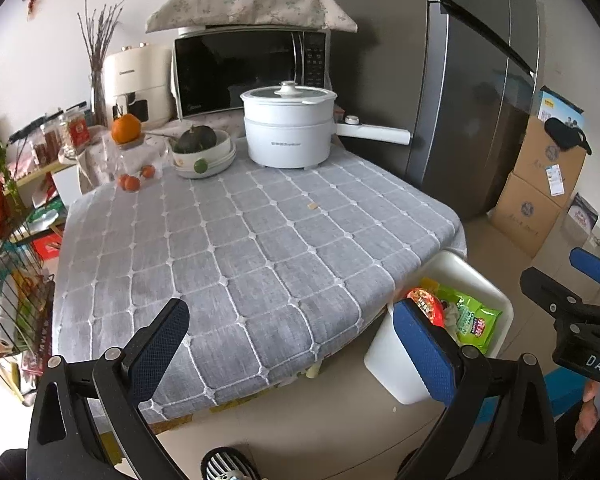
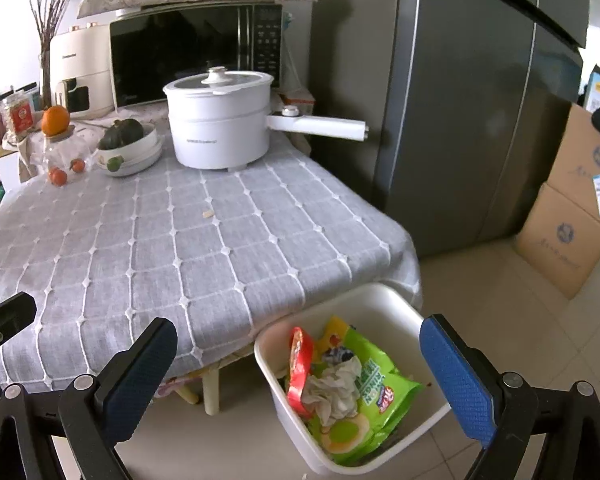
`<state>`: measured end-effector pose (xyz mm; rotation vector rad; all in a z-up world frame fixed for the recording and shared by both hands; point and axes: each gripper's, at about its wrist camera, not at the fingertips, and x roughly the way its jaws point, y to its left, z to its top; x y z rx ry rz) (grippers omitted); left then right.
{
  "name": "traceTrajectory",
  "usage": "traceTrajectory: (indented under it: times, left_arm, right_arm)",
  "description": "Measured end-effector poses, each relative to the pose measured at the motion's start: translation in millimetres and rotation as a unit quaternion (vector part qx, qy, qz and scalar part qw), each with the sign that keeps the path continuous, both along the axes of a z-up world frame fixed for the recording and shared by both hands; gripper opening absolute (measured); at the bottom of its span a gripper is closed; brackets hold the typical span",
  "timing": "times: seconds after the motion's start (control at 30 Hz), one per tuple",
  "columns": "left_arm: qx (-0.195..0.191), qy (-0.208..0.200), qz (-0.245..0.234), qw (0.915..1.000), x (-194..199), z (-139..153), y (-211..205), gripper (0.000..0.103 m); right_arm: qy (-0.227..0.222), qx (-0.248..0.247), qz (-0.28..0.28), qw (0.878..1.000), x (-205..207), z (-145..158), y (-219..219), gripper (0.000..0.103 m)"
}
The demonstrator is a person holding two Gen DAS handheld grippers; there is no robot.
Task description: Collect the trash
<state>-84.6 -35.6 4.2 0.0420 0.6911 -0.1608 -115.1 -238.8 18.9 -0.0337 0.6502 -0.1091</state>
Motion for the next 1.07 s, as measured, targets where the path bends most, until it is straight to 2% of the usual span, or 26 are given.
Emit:
traceTrajectory:
  times: [0.47, 1.07]
  left_arm:
    - [-0.005, 0.007, -0.004, 1.0000, 1, -2, -3, 0.103]
    - [-0.023, 0.025, 0.005, 0.9994, 12, -13, 1, 0.103]
  right_arm:
    - [-0.001, 0.015, -0.016, 1.000, 2, 1, -9, 0.101]
    - [0.002, 0.018, -0.009, 1.000, 7, -3, -5, 0.101]
